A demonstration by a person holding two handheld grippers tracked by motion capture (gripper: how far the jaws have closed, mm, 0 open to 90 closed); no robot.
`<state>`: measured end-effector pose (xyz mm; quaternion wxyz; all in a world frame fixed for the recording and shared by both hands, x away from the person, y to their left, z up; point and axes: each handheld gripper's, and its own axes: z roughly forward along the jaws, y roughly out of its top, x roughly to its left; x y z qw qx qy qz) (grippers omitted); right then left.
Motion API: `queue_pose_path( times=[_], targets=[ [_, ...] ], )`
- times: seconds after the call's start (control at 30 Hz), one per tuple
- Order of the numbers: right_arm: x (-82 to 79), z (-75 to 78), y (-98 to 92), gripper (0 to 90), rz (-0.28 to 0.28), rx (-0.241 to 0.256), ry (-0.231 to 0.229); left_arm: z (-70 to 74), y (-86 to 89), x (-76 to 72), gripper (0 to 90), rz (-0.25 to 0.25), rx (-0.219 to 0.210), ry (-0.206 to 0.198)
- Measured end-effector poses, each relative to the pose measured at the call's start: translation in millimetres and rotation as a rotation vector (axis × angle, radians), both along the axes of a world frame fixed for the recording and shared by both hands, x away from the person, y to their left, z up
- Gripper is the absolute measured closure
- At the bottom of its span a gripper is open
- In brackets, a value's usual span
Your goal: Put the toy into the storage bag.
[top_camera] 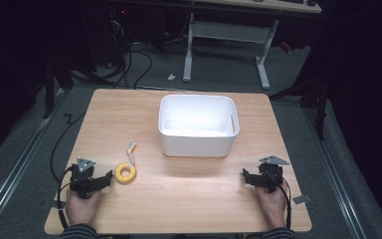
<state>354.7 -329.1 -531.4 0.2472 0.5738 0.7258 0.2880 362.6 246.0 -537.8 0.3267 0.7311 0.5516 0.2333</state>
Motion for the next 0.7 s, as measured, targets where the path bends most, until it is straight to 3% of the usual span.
queue_pose_path(
  times=[0.6, 0.7],
  targets=[
    [-1.1, 0.3, -0.9, 15.9, -0.006, 0.009, -0.004, 0.3, 0.1, -0.1, 20.8, -0.007, 0.004, 0.002],
    [-1.2, 0.3, -0.9, 16.3, -0.008, 0.011, -0.004, -0.2, -0.1, 0.5, 17.7, -0.031, 0.005, 0.006]
  ],
)
